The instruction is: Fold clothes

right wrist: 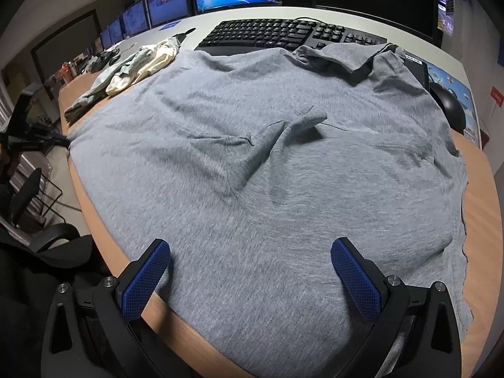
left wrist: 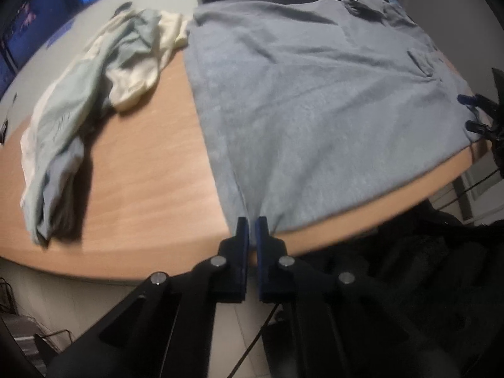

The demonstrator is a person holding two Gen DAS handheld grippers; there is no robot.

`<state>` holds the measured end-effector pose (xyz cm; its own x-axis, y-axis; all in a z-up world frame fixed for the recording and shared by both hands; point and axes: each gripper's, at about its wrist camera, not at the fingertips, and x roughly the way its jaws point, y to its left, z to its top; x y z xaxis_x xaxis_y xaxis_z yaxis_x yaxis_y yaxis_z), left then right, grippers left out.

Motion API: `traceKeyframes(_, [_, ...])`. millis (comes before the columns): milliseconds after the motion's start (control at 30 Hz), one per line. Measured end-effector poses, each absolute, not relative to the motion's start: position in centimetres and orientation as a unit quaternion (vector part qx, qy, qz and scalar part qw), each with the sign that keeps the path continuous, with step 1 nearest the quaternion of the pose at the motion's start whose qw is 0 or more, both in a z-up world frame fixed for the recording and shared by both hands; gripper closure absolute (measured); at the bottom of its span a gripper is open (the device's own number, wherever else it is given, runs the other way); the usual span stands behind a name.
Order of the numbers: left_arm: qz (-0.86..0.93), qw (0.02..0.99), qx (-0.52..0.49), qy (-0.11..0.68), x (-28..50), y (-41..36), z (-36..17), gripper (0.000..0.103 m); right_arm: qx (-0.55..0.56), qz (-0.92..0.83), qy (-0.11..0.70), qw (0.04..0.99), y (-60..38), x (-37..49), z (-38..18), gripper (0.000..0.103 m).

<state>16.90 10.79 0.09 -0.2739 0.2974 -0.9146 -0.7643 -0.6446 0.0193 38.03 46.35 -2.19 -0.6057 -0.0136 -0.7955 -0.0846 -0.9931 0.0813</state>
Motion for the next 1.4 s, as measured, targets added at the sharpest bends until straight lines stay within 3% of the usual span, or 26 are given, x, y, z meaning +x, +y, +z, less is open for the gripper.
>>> traceKeyframes(200, [0.734, 0.334, -0.53, 0.262, 17.8, 8.7, -0.9, 0.1, -0.445, 0.893, 0.055, 0.022, 46.3, 37.9, -2.1, 0.0])
traceKeyframes(367, [0.798, 0.33, -0.441, 0.246, 15.3, 9.4, 4.8, 0.098, -0.445, 0.893, 0.058, 0.019, 46.4, 37.9, -2.1, 0.0])
traceKeyframes(400, [0.804, 0.335, -0.42, 0.256, 15.2, 10.5, 5.4, 0.096, -0.447, 0.891, 0.07, 0.019, 46.7, 37.8, -1.9, 0.0])
traceKeyframes(467, [0.789, 0.36, -0.411, 0.281, 15.0, 13.8, 4.8, 0.077, -0.45, 0.887, 0.099, 0.017, 47.3, 37.6, -1.6, 0.0])
traceKeyframes(533, [0.772, 0.374, -0.407, 0.315, 14.4, 17.2, 3.6, 0.077, -0.444, 0.889, 0.109, 0.019, 48.1, 37.6, -0.7, 0.0])
traceKeyframes(600, [0.773, 0.371, -0.392, 0.333, 12.8, 20.0, 3.5, 0.072, -0.436, 0.896, 0.069, 0.049, 48.7, 37.3, 1.3, 0.0])
traceKeyframes(633, [0.785, 0.367, -0.38, 0.324, 11.4, 21.1, 4.1, 0.065, -0.431, 0.899, 0.045, 0.068, 49.1, 37.1, 2.5, 0.0])
traceKeyframes(667, [0.796, 0.363, -0.368, 0.315, 10.0, 22.2, 4.7, 0.04, -0.423, 0.902, 0.028, 0.083, 49.6, 36.7, 3.6, 0.0])
traceKeyframes(733, [0.818, 0.354, -0.345, 0.296, 7.3, 24.4, 6.0, 0.002, -0.397, 0.913, 0.008, 0.094, 51.5, 35.1, 6.2, 0.0])
traceKeyframes(867, [0.829, 0.364, -0.34, 0.253, 0.9, 27.8, 7.3, 0.001, -0.401, 0.911, 0.021, 0.089, 54.8, 29.4, 8.1, 0.0])
traceKeyframes(1100, [0.827, 0.347, -0.339, 0.284, -5.3, 31.7, 5.5, 0.002, -0.427, 0.9, 0.05, 0.074, 56.5, 21.9, 6.2, 0.0])
traceKeyframes(1300, [0.806, 0.348, -0.378, 0.294, -9.0, 33.1, 2.8, 0.003, -0.436, 0.893, 0.083, 0.07, 58.1, 20.4, 4.7, 0.0])
traceKeyframes(1400, [0.792, 0.357, -0.402, 0.288, -9.4, 32.8, 1.6, 0.023, -0.434, 0.892, 0.101, 0.078, 59.5, 20.5, 4.7, 0.0])
